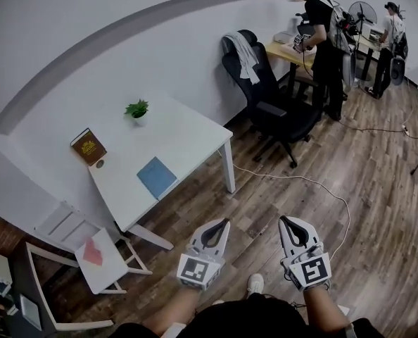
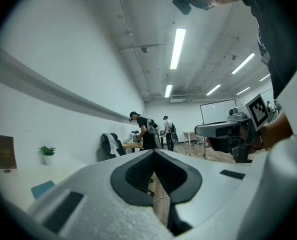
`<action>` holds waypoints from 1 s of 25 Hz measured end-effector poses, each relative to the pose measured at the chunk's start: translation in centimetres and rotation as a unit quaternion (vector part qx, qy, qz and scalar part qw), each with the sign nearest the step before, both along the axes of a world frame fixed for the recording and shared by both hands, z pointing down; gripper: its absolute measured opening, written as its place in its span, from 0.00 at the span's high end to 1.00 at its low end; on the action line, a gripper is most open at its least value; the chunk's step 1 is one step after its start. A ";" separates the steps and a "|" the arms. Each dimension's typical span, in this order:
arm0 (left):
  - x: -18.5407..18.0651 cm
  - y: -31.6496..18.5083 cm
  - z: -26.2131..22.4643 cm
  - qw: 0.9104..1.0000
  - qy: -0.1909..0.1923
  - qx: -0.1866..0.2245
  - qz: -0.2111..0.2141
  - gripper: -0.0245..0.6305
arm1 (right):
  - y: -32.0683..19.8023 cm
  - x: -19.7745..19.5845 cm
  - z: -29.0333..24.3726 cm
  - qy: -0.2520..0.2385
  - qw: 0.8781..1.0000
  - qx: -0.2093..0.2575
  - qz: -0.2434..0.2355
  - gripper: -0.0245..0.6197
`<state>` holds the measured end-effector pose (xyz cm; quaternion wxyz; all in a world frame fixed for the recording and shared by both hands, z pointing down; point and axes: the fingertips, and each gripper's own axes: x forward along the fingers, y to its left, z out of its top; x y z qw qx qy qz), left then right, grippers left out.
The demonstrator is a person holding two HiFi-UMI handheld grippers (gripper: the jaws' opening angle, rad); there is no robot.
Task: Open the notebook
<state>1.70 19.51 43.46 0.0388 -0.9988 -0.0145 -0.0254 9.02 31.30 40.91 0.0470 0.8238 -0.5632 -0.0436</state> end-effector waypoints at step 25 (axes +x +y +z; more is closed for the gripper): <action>3.3 -13.8 0.8 0.990 -0.004 -0.015 -0.137 0.96 | -17.0 5.8 1.6 -0.023 0.989 -0.005 -0.146 0.96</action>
